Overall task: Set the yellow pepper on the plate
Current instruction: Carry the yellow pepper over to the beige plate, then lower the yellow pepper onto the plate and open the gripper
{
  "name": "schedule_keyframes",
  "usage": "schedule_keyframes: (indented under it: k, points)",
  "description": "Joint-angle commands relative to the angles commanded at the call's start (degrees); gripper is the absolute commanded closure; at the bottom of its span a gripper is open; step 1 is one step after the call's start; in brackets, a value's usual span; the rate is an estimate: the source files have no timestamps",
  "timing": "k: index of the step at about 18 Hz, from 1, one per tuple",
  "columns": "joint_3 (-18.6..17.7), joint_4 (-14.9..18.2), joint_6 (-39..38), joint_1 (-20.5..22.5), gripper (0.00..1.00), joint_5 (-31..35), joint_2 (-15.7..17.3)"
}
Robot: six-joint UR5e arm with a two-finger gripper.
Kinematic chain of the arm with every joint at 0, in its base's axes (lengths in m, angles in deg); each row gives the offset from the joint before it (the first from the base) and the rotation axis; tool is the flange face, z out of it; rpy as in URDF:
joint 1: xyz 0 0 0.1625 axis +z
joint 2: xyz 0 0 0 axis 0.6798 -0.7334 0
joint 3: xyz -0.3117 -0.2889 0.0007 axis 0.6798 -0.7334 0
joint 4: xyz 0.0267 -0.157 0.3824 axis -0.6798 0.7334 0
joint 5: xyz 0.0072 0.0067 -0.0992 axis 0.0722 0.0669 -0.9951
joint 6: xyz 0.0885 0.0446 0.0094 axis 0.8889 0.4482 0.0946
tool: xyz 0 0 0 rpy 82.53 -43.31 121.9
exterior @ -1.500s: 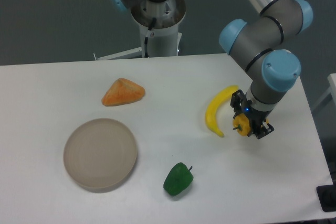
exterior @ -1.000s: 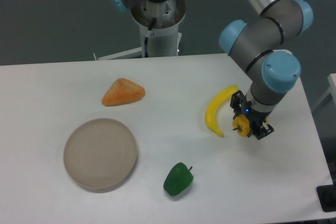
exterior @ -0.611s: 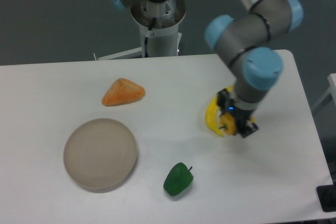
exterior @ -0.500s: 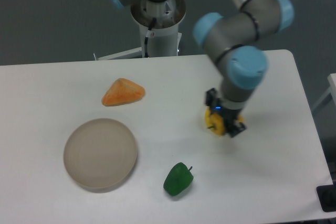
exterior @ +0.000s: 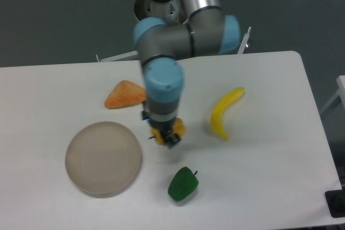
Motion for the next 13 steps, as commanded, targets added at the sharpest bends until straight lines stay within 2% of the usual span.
schedule_keyframes:
  k: [4,9,10,13]
  points:
    - [-0.1,-1.4,-6.0,-3.3,0.97,-4.0,-1.8]
    - [0.1,-8.0,-12.3,-7.7,0.88,-4.7,-5.8]
    - [0.2,-8.8,-12.9,-7.7,0.84,-5.5,-6.5]
    - [0.4,-10.3,-12.9,-7.8,0.54,-7.9,-7.0]
